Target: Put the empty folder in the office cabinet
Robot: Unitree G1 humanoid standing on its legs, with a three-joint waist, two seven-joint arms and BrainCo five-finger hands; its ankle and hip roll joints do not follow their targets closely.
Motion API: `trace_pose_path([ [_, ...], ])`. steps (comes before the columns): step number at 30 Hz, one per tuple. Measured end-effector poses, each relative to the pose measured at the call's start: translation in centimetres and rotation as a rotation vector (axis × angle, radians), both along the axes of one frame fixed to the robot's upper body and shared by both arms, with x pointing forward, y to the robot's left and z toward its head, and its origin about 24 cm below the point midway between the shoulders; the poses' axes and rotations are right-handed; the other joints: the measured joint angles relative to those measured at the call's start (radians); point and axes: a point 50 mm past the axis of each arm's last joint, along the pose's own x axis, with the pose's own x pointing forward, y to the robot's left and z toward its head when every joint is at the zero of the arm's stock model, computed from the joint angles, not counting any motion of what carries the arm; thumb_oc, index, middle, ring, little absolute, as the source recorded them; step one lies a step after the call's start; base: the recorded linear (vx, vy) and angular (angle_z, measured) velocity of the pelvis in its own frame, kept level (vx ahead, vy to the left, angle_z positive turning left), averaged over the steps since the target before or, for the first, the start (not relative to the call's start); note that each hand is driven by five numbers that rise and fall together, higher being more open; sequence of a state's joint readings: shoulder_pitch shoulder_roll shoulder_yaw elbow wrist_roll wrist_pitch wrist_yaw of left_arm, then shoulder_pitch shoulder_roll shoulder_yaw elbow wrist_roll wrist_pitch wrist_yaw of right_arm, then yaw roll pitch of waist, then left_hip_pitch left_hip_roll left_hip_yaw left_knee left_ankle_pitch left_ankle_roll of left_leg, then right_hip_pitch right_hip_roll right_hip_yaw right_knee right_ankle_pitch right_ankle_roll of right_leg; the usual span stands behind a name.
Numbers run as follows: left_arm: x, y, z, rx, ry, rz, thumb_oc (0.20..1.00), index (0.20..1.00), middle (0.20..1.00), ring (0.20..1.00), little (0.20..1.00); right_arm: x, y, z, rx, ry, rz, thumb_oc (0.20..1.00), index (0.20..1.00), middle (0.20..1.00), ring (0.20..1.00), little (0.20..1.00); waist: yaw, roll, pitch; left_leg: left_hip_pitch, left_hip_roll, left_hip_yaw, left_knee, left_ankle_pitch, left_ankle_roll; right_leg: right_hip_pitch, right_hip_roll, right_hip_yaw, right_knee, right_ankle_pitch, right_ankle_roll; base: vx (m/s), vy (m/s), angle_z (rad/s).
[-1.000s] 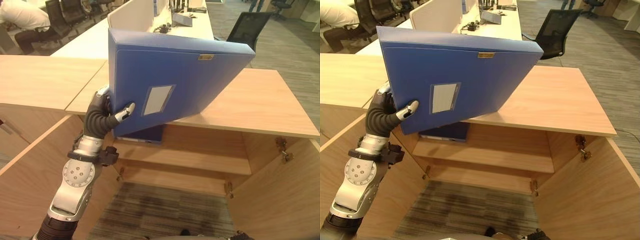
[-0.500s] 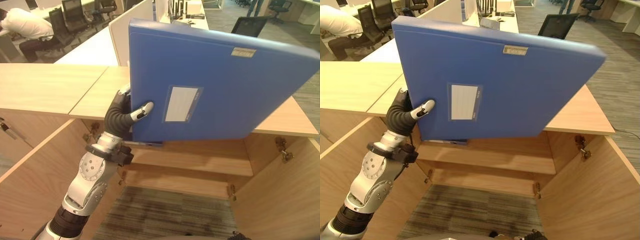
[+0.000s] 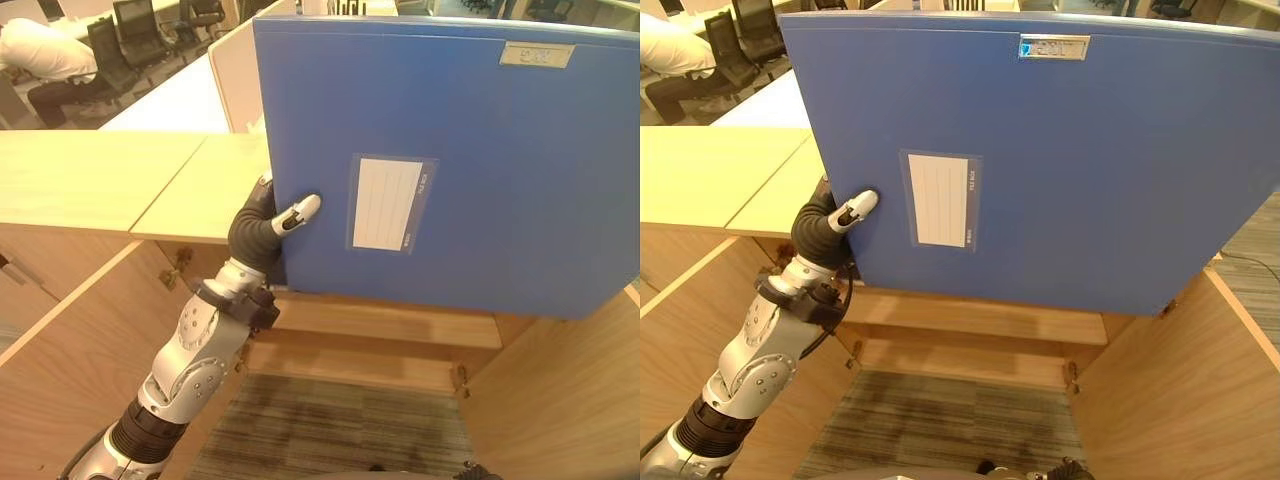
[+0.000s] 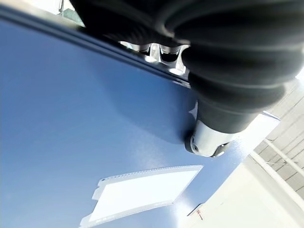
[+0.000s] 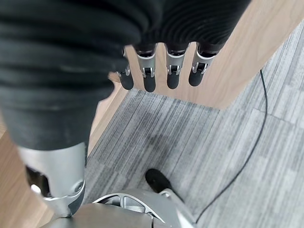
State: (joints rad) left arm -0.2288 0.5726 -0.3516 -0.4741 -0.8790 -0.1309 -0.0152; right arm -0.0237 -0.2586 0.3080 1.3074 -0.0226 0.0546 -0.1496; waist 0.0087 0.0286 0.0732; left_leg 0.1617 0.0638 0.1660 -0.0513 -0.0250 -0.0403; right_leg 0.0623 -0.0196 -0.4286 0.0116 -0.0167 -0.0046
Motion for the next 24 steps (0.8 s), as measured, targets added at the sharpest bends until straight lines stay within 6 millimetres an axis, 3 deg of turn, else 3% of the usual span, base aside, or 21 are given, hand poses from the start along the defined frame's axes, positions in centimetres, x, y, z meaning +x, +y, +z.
trace_pose_path([
  [4, -0.2, 0.9, -2.6, 0.089, 0.115, 0.016, 0.2, 0.2, 0.2, 0.2, 0.2, 0.1, -0.1, 0.0, 0.006, -0.004, -0.009, 1.0, 1.0, 1.0, 1.0, 1.0, 0.001, 0.004, 0.003, 0.0, 0.0, 0.001, -0.002, 0.0, 0.0, -0.001, 0.0, 0.001, 0.0, 0.0, 0.0, 0.0, 0.0, -0.01],
  [7, -0.9, 2.8, -6.7, 0.181, 0.286, 0.093, 0.2, 0.2, 0.2, 0.2, 0.2, 0.3, -0.1, 0.1, 0.025, -0.024, -0.053, 1.0, 1.0, 1.0, 1.0, 1.0, 0.004, 0.011, 0.008, 0.001, 0.0, 0.007, -0.004, 0.0, 0.0, -0.004, 0.001, 0.005, 0.0, 0.0, -0.001, 0.01, 0.004, -0.03],
  [9, -1.1, 3.2, -7.7, 0.196, 0.327, 0.118, 0.2, 0.2, 0.2, 0.2, 0.2, 0.5, -0.2, 0.1, 0.029, -0.029, -0.076, 1.0, 1.0, 1.0, 1.0, 1.0, 0.006, 0.013, 0.011, 0.001, 0.0, 0.007, -0.004, 0.0, 0.0, -0.004, 0.001, 0.005, 0.0, 0.0, 0.0, 0.0, 0.0, 0.0],
  [10, -1.9, 4.1, -10.0, 0.225, 0.431, 0.159, 0.2, 0.2, 0.2, 0.2, 0.2, 1.3, 0.1, 0.2, 0.049, -0.055, -0.096, 1.0, 1.0, 1.0, 1.0, 1.0, 0.005, 0.013, 0.015, 0.002, 0.0, 0.007, -0.004, 0.0, 0.0, -0.004, 0.001, 0.005, -0.001, 0.0, 0.0, 0.0, 0.005, 0.03],
  [11, -2.1, 4.2, -10.5, 0.251, 0.458, 0.166, 0.2, 0.2, 0.2, 0.2, 0.2, 1.4, 0.3, 0.2, 0.055, -0.061, -0.099, 1.0, 1.0, 1.0, 1.0, 1.0, 0.011, 0.011, 0.017, 0.002, 0.0, 0.005, -0.002, 0.0, 0.0, -0.006, 0.001, 0.004, -0.002, 0.0, -0.001, 0.02, 0.006, 0.04],
  [17, -2.4, 4.4, -11.0, 0.282, 0.456, 0.205, 0.2, 0.2, 0.2, 0.2, 0.2, 2.6, 0.3, 0.4, 0.053, -0.074, -0.109, 1.0, 1.0, 1.0, 1.0, 1.0, 0.049, 0.011, 0.021, 0.003, -0.002, -0.002, -0.004, 0.0, 0.0, 0.003, -0.001, -0.001, -0.003, 0.0, 0.0, 0.0, -0.001, 0.03],
  [22, -2.2, 8.2, -9.8, 0.593, 0.295, 0.399, 0.2, 0.2, 0.2, 0.2, 0.2, 2.3, 0.1, 0.4, 0.056, -0.074, -0.133, 1.0, 1.0, 1.0, 1.0, 1.0, 0.057, 0.007, 0.021, 0.004, -0.002, -0.004, -0.004, 0.0, 0.0, 0.004, 0.0, -0.002, -0.002, 0.0, 0.0, 0.0, 0.0, 0.0],
  [24, -2.0, 8.7, -9.6, 0.653, 0.255, 0.465, 0.2, 0.2, 0.2, 0.2, 0.2, 2.0, 0.1, 0.3, 0.053, -0.063, -0.138, 1.0, 1.0, 1.0, 1.0, 1.0, 0.058, 0.004, 0.021, 0.003, -0.002, -0.005, -0.004, 0.0, 0.0, 0.005, -0.001, -0.003, -0.002, 0.0, 0.0, 0.0, 0.0, 0.0],
])
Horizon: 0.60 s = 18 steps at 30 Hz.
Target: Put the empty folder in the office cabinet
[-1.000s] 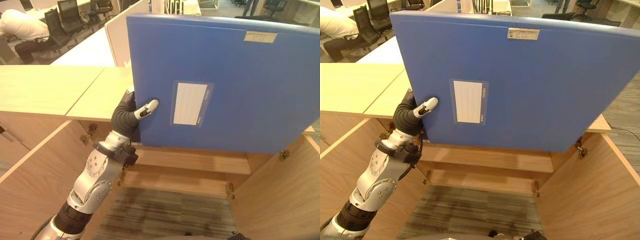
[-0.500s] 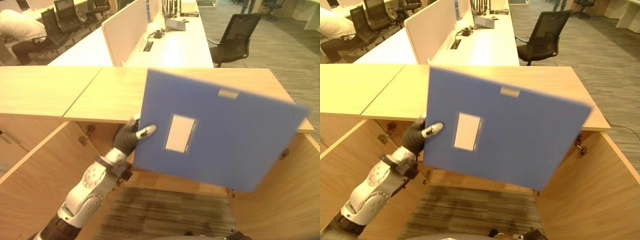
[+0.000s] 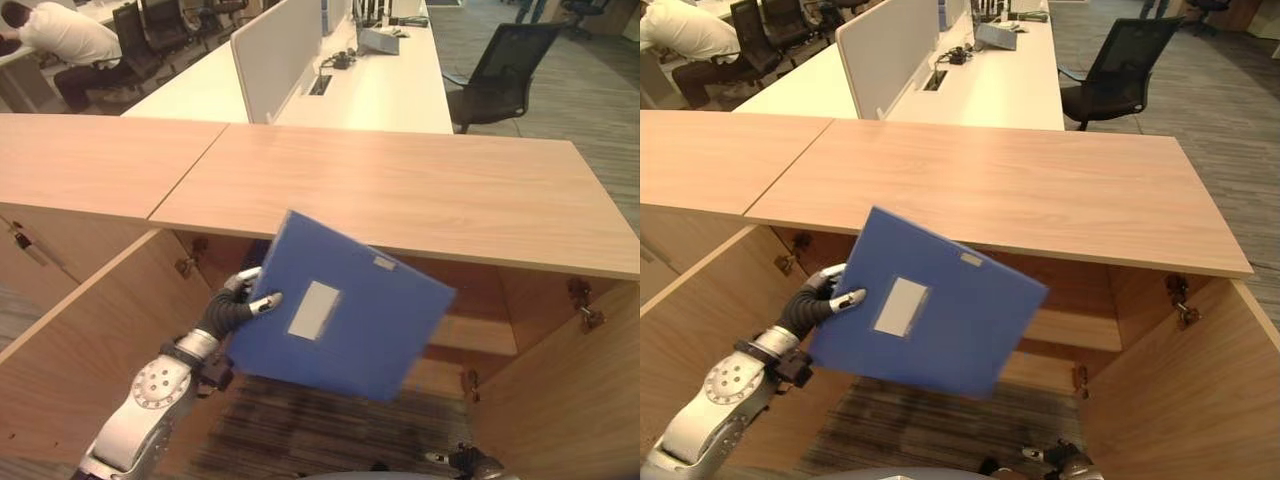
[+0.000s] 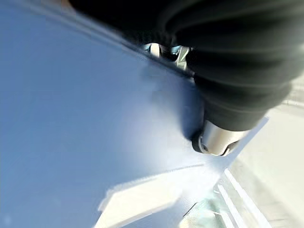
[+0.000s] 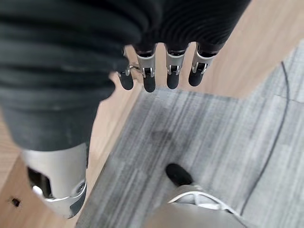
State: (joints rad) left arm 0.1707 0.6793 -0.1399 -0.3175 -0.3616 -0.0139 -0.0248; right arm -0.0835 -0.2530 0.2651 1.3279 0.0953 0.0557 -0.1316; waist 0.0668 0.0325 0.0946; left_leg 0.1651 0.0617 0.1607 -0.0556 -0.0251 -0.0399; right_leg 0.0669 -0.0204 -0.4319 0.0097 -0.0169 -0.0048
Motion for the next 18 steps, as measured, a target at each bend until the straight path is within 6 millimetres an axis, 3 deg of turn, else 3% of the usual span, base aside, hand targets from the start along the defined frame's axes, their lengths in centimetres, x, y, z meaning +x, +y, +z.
trace_pose_path([
  [7, 0.4, 2.8, 1.2, 0.334, -0.137, 0.137, 0.2, 0.2, 0.2, 0.2, 0.2, 0.8, 0.1, 0.2, 0.001, -0.036, 0.003, 1.0, 1.0, 1.0, 1.0, 1.0, 0.003, -0.01, 0.001, 0.0, 0.0, -0.003, -0.001, 0.0, 0.0, 0.002, -0.001, -0.003, -0.002, 0.0, 0.0, 0.0, 0.0, 0.0],
  [14, -0.1, 4.9, 2.8, 0.623, -0.235, 0.183, 0.2, 0.2, 0.2, 0.2, 0.2, 1.6, -1.4, 1.0, -0.035, -0.102, -0.019, 1.0, 1.0, 1.0, 1.0, 1.0, 0.004, -0.009, 0.0, 0.007, -0.001, -0.002, 0.0, 0.0, 0.0, 0.002, 0.0, -0.004, -0.006, 0.001, 0.001, 0.0, 0.0, 0.0],
  [18, -0.9, 5.4, 2.7, 0.761, -0.276, 0.205, 0.2, 0.2, 0.2, 0.2, 0.2, 6.4, -1.6, 4.3, -0.072, -0.365, 0.115, 1.0, 1.0, 1.0, 1.0, 1.0, -0.007, -0.008, 0.001, 0.015, -0.001, 0.006, -0.008, 0.0, 0.0, 0.004, 0.001, 0.006, -0.006, 0.001, 0.001, -0.01, -0.002, -0.08],
])
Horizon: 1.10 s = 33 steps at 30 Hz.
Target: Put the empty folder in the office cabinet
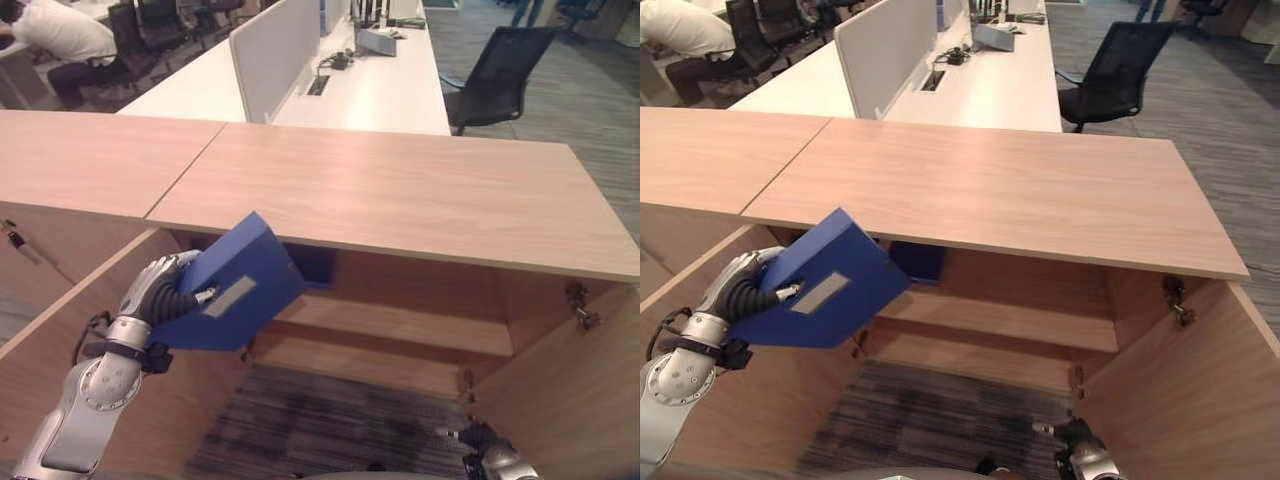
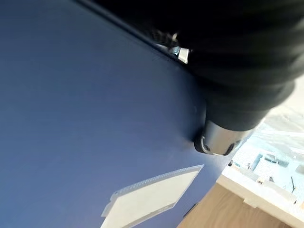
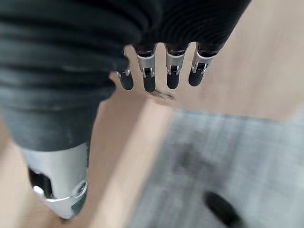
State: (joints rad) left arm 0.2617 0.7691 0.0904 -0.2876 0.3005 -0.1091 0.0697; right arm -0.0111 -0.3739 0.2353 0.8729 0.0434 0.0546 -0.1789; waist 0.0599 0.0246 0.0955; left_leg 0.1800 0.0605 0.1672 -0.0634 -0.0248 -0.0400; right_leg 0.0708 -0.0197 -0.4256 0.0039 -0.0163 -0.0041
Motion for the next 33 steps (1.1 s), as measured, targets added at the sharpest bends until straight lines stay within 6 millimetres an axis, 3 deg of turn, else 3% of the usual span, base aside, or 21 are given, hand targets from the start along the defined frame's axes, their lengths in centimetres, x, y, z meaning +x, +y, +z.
trace_pose_path([
  [3, -0.3, -0.8, 0.4, 0.044, -0.023, -0.045, 0.2, 0.2, 0.2, 0.2, 0.2, 4.6, 1.3, 4.9, -0.012, -0.281, 0.14, 1.0, 1.0, 1.0, 1.0, 1.0, -0.003, -0.001, -0.001, 0.001, -0.001, 0.005, 0.001, 0.001, 0.0, -0.007, -0.001, 0.004, 0.004, 0.0, 0.0, -0.01, 0.006, -0.04],
  [6, -0.5, -2.0, 1.0, 0.071, -0.057, -0.12, 0.2, 0.2, 0.2, 0.2, 0.2, 6.3, 2.6, 7.6, 0.021, -0.417, 0.212, 1.0, 1.0, 1.0, 1.0, 1.0, -0.007, 0.003, 0.002, 0.001, -0.001, 0.008, 0.0, 0.001, 0.0, -0.008, -0.001, 0.005, 0.005, 0.0, 0.0, 0.0, 0.001, -0.01],
  [13, -0.6, -2.8, 0.4, 0.072, -0.028, -0.179, 0.2, 0.2, 0.2, 0.2, 0.2, 7.2, 2.8, 9.3, 0.034, -0.493, 0.28, 1.0, 1.0, 1.0, 1.0, 1.0, -0.015, 0.008, 0.004, 0.0, -0.001, 0.009, 0.0, 0.0, 0.0, -0.007, -0.001, 0.005, 0.005, 0.0, 0.0, 0.0, 0.0, 0.0],
  [18, -0.3, -3.8, 1.1, 0.068, -0.059, -0.229, 0.2, 0.2, 0.2, 0.2, 0.2, 7.6, 3.3, 9.7, 0.048, -0.508, 0.317, 1.0, 1.0, 1.0, 1.0, 1.0, -0.013, 0.01, 0.004, 0.0, -0.001, 0.009, 0.0, 0.001, 0.0, -0.007, -0.001, 0.005, 0.006, 0.0, 0.0, 0.0, 0.0, 0.0],
  [23, 0.2, -4.7, 2.1, 0.066, -0.1, -0.277, 0.2, 0.2, 0.2, 0.2, 0.2, 8.4, 5.8, 10.5, 0.099, -0.527, 0.447, 1.0, 1.0, 1.0, 1.0, 1.0, -0.019, 0.011, 0.005, 0.0, -0.001, 0.009, 0.0, 0.001, 0.0, -0.008, -0.001, 0.005, 0.006, 0.0, 0.0, 0.0, 0.0, 0.0],
  [33, 0.2, -4.7, 2.1, 0.067, -0.097, -0.28, 0.2, 0.2, 0.2, 0.2, 0.2, 8.6, 8.3, 12.6, 0.164, -0.603, 0.6, 1.0, 1.0, 1.0, 1.0, 1.0, -0.019, 0.011, 0.005, -0.001, -0.001, 0.011, -0.001, 0.001, 0.0, -0.01, -0.001, 0.005, 0.006, 0.0, 0.0, 0.0, 0.0, 0.0],
])
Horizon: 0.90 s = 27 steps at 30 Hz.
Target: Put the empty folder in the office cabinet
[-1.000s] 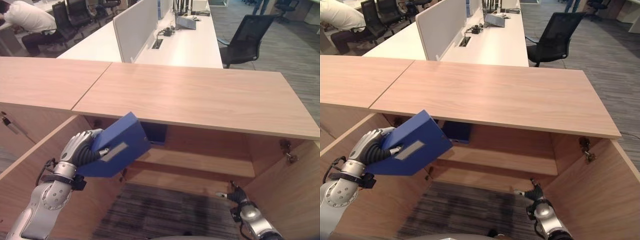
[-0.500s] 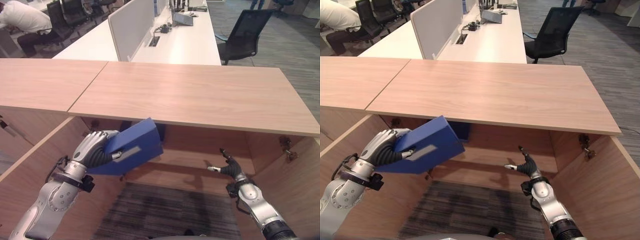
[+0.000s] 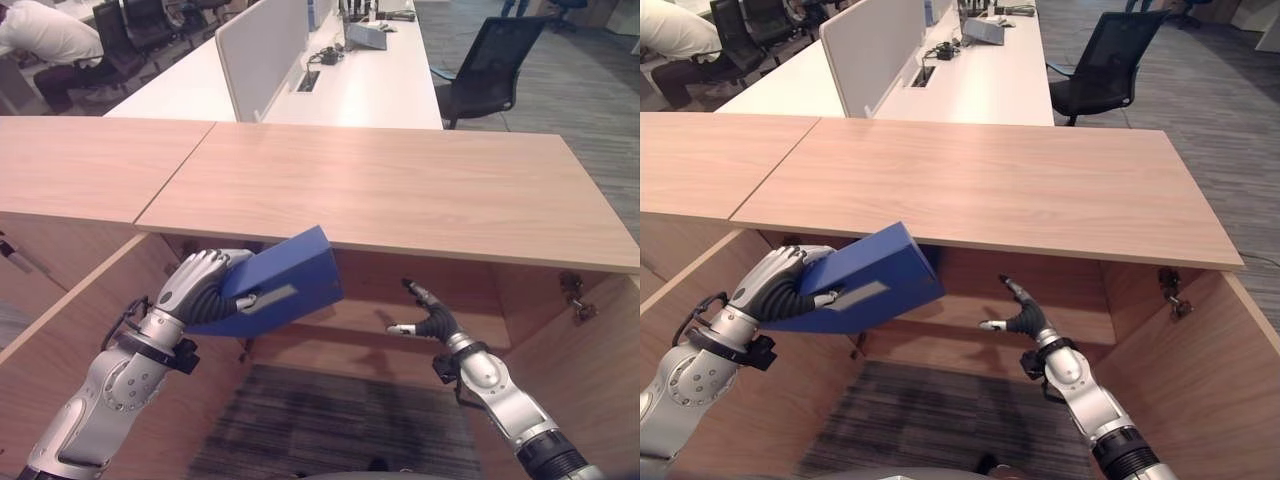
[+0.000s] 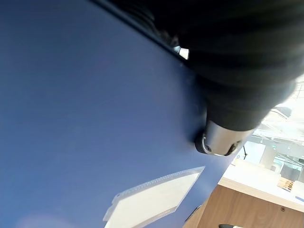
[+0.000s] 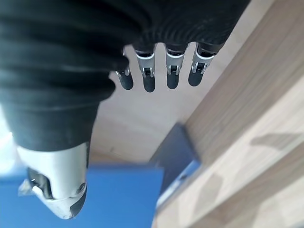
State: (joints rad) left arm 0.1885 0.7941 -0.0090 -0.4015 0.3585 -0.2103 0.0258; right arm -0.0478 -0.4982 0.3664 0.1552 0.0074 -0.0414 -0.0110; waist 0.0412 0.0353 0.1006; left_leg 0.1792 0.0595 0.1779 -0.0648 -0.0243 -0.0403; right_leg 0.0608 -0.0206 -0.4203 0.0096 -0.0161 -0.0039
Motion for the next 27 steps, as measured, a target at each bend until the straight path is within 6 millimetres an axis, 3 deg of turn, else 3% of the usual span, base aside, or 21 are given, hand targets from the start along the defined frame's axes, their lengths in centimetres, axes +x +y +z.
trace_pose_path([
  [12, -0.4, -0.8, 0.7, 0.001, -0.027, -0.052, 0.2, 0.2, 0.2, 0.2, 0.2, 0.1, 0.9, 0.0, -0.026, 0.0, 0.058, 1.0, 1.0, 1.0, 1.0, 1.0, 0.004, 0.0, 0.0, -0.007, 0.0, 0.0, 0.0, 0.0, 0.0, -0.007, 0.0, 0.0, 0.001, 0.0, 0.0, 0.0, 0.0, 0.0],
  [27, -0.2, -1.1, 1.1, -0.04, -0.029, -0.076, 0.2, 0.2, 0.2, 0.2, 0.2, 2.2, 2.9, 3.4, -0.025, -0.146, 0.144, 1.0, 1.0, 1.0, 1.0, 1.0, 0.024, 0.001, 0.001, -0.009, 0.0, -0.003, 0.0, 0.0, 0.0, -0.007, 0.0, -0.002, 0.0, 0.0, 0.0, 0.0, 0.0, 0.0],
])
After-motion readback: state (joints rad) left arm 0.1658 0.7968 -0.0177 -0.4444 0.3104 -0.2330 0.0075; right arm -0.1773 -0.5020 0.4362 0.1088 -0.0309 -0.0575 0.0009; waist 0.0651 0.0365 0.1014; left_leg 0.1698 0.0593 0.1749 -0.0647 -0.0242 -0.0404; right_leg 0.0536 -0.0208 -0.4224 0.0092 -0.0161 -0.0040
